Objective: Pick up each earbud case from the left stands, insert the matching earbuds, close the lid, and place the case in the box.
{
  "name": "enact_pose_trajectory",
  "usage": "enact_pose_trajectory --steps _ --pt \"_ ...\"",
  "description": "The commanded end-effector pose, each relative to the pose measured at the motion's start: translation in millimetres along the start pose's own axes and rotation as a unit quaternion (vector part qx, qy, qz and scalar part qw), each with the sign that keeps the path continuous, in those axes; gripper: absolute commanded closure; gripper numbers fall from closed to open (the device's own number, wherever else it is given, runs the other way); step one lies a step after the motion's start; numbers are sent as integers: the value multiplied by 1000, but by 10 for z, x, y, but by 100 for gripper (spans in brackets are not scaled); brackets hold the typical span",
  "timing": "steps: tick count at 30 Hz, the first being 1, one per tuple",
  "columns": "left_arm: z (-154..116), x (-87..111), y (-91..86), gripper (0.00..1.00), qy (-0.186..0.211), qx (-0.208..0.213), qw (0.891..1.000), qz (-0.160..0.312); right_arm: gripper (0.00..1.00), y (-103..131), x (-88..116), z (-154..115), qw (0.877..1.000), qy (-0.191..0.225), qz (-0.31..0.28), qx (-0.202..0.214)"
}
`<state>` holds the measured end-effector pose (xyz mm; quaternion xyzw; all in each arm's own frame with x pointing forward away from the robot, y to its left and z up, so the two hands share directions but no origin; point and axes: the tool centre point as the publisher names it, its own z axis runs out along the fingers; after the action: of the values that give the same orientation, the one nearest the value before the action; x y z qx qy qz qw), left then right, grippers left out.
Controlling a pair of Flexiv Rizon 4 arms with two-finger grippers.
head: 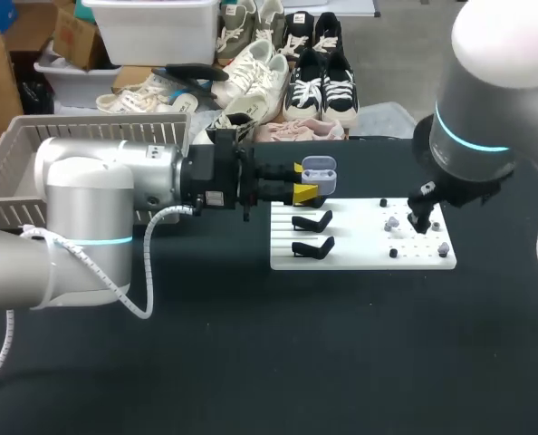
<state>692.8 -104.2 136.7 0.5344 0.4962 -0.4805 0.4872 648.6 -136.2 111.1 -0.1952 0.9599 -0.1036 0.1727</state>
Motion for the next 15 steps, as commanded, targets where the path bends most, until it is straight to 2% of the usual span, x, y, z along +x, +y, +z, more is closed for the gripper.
enact_pose_trajectory --steps 1,15 --pt "4 0 -15 100 0 -3 1000 1 0 31 40 80 1000 13 12 -8" --pt "4 0 -15 100 0 -3 1000 1 0 110 149 419 997 67 7 -28"
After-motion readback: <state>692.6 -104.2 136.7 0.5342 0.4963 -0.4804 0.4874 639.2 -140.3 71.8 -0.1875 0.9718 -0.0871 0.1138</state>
